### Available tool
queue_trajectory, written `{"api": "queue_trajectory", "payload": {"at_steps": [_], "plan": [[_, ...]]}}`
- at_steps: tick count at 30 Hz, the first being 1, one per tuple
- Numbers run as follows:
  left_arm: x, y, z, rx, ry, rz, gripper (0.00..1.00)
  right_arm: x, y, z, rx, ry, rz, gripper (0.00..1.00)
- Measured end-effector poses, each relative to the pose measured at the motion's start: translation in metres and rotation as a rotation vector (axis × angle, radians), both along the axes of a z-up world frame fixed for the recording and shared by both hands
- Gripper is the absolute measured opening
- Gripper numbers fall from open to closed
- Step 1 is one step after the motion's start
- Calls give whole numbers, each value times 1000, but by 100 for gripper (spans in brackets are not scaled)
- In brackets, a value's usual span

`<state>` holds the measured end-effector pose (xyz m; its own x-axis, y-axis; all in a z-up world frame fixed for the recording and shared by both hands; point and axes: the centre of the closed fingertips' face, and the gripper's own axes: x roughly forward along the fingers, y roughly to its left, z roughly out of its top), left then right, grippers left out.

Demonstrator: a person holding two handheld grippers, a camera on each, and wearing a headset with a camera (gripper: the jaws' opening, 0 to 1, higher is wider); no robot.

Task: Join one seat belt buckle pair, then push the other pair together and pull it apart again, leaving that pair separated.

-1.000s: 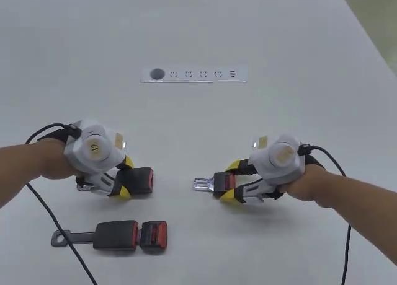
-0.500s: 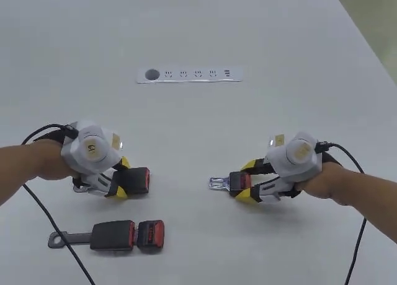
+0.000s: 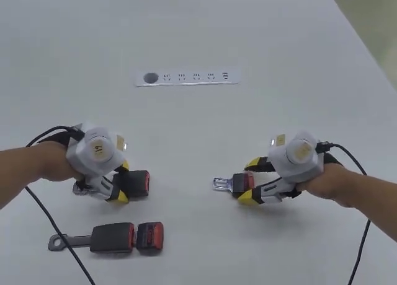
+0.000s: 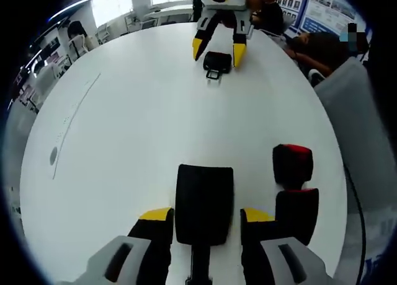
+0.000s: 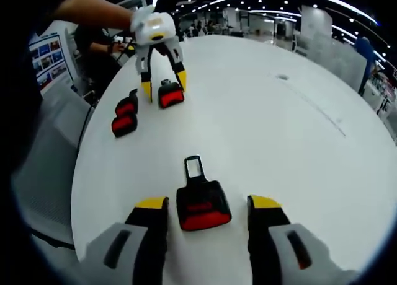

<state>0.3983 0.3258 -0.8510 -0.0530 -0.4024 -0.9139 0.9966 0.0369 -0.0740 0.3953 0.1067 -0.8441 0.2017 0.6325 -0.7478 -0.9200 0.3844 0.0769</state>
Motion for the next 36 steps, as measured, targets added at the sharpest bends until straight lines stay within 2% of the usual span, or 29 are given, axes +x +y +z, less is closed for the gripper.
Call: {"api": "queue_trajectory", "payload": {"at_steps": [1,4,5,6,7,8,9,10,11,12,13,14,15,16,17,18,19,21,24,25,26,27,28,30,31,32,35,36], "plan": [[2,-5,5,-30,-17,-3,58,6,0,7,16,-35,-17,54],[20,-16,30,-114,-77,148,58,10,-3,18,36,-63,-77,63],[23,-17,36,-133,-85,181,63,10,-3,22,50,-67,-96,67],[30,-16,43,-169,-104,264,68,13,-4,28,64,-89,-136,73],[32,-15,47,-187,-108,298,73,16,-6,32,69,-108,-172,78],[38,-12,57,-221,-114,391,77,19,-8,37,82,-137,-211,82],[38,-9,63,-229,-124,413,78,18,-7,41,93,-139,-234,83],[43,-3,75,-255,-187,421,78,17,-9,46,104,-154,-279,84],[48,2,83,-274,-224,472,78,19,-10,50,98,-180,-304,85],[49,11,93,-298,-237,551,78,16,-9,56,111,-211,-326,86],[48,16,99,-325,-241,596,80,13,-6,59,135,-210,-351,86],[46,25,105,-335,-255,651,83,9,-6,61,135,-215,-384,87],[44,32,109,-335,-266,687,86,4,-5,62,123,-217,-384,90],[40,40,114,-358,-255,779,88,0,-5,65,119,-242,-402,91],[36,44,117,-380,-248,814,91,-1,-4,68,128,-266,-431,91],[30,49,118,-376,-249,837,92,-6,0,70,149,-254,-444,91],[24,57,122,-374,-274,868,94,-13,5,73,173,-238,-466,92],[14,64,133,-424,-313,907,97,-21,6,77,158,-278,-484,94],[-6,73,134,-426,-296,959,98,-33,10,77,177,-265,-517,97],[-13,78,137,-452,-328,981,98,-38,11,78,171,-281,-527,98],[-15,83,136,-466,-324,992,99,-42,12,79,172,-284,-530,99],[-23,85,134,-485,-294,1001,100,-48,13,79,168,-283,-534,100],[-30,87,132,-481,-288,1006,100,-51,13,79,166,-282,-538,100],[-45,93,128,-466,-302,1013,100,-57,15,83,173,-304,-542,100],[-51,98,129,-484,-302,1041,100,-61,16,83,172,-300,-547,100],[-56,100,129,-501,-298,1068,100,-63,16,83,166,-301,-551,100],[-73,106,122,-486,-281,1076,100,-69,20,84,163,-305,-547,100],[-77,108,116,-489,-280,1074,100,-72,20,84,154,-309,-542,100]]}}
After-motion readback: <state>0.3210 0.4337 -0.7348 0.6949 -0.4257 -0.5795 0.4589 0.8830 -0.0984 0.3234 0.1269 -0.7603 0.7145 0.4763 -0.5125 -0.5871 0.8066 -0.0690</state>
